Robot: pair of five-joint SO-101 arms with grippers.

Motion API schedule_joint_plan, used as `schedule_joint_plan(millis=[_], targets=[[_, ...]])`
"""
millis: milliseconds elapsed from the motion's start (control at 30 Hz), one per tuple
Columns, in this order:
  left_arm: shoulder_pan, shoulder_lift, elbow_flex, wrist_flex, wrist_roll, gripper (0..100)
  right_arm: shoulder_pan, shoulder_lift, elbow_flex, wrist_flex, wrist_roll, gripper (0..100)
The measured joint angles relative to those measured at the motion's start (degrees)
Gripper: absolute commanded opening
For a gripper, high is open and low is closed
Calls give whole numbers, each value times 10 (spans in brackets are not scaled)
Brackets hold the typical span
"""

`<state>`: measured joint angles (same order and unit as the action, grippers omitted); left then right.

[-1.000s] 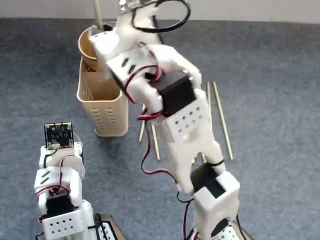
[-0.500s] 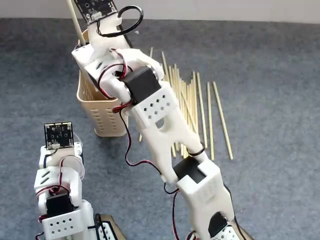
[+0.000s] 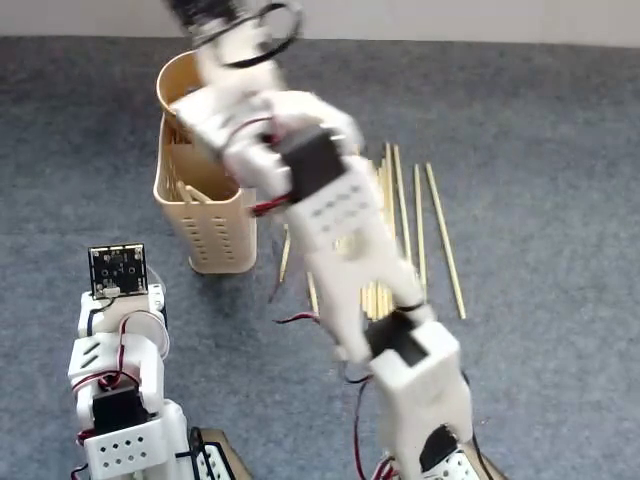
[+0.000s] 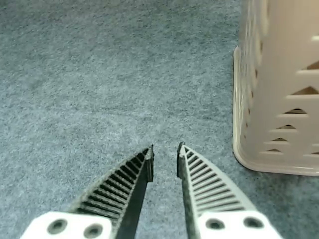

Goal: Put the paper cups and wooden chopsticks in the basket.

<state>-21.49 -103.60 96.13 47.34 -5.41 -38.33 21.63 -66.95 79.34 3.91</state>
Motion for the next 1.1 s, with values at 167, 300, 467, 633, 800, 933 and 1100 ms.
schedule_joint_plan(millis=[167, 300, 467, 633, 800, 933, 1100], targets=[[0, 0, 0, 0, 0, 105, 115, -40, 21, 178, 20, 255], [0, 0, 0, 0, 0, 105, 182, -41, 157, 183, 71, 255], [0, 0, 0, 0, 0, 105, 195, -27, 410, 62, 105, 255], [0, 0, 0, 0, 0, 105, 196, 36, 577, -90, 113, 255], [0, 0, 0, 0, 0, 105, 198, 88, 590, -127, 113, 253], [0, 0, 0, 0, 0, 105, 200, 102, 589, -131, 113, 80], [0, 0, 0, 0, 0, 105, 203, 105, 583, -132, 113, 5]])
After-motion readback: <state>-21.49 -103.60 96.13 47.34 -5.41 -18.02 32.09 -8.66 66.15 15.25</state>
